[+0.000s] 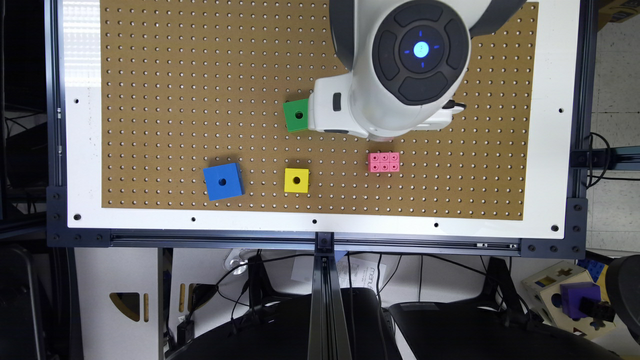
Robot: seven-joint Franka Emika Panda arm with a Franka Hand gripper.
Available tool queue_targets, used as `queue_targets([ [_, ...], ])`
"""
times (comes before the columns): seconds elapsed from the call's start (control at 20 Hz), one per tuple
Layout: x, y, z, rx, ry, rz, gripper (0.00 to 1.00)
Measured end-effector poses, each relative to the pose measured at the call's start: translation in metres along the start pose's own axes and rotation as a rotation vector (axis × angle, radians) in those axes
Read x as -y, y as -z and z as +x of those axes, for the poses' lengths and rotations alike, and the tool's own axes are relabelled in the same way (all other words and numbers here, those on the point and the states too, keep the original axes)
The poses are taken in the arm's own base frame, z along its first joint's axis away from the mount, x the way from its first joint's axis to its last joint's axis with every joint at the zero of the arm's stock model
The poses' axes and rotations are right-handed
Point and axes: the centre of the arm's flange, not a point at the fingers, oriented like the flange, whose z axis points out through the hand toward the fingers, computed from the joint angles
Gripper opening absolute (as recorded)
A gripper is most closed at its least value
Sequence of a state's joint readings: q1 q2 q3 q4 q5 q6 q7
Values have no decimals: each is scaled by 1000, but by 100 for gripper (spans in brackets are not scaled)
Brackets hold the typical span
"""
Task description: Pick up pink block.
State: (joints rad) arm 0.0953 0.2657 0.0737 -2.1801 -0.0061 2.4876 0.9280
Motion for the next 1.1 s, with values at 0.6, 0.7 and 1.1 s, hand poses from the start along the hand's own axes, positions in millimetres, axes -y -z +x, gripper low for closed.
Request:
queue_targets([
  [0.6, 29, -23, 8, 14, 5, 8, 100],
  [0.7, 29, -39, 8, 20, 4, 5, 100],
  [1.1, 71, -60, 2, 27, 2, 36, 100],
])
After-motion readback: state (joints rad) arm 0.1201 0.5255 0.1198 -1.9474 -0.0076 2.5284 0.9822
